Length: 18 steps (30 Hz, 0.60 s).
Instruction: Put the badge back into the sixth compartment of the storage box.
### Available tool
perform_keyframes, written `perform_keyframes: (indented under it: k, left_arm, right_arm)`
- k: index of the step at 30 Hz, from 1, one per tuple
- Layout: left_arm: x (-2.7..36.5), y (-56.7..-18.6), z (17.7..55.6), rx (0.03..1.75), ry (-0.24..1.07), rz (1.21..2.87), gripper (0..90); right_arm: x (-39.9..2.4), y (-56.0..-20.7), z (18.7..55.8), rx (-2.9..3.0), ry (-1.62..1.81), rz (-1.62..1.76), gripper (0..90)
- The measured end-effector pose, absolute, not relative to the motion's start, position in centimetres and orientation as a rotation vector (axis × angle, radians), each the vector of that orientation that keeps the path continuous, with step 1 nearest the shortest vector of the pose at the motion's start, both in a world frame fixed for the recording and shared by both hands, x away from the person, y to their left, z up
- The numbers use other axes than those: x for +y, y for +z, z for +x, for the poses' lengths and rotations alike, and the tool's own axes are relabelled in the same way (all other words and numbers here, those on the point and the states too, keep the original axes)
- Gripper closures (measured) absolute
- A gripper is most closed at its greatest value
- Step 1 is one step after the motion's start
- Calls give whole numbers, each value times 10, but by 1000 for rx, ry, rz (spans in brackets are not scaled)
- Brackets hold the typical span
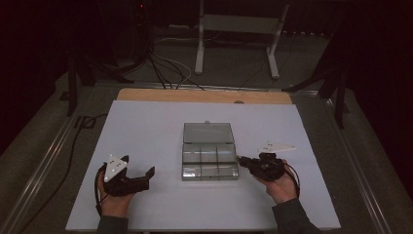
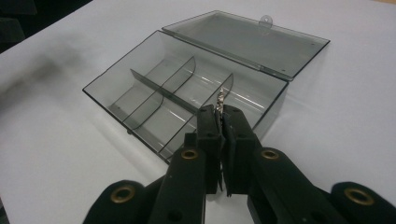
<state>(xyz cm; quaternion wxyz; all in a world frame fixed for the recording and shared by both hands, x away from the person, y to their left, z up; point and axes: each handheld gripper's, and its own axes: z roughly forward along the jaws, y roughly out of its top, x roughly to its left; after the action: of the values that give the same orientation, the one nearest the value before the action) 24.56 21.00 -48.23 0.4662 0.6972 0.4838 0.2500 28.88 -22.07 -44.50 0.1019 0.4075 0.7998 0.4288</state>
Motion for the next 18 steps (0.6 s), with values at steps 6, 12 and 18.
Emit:
perform_keyframes:
  k: [6,12,18]
  left_arm:
    - [210,-482,245,1187,613,1712,13]
    - [210,-482,246,1187,613,1711,13]
    - [211,-482,246,1187,613,1710,13]
  right_arm:
    - [-213,-448,291,2381,1260,1200,876]
    - [-206,-454,294,2403,1252,1199,876]
    - [-202,-458,296,2413,1246,1205,876]
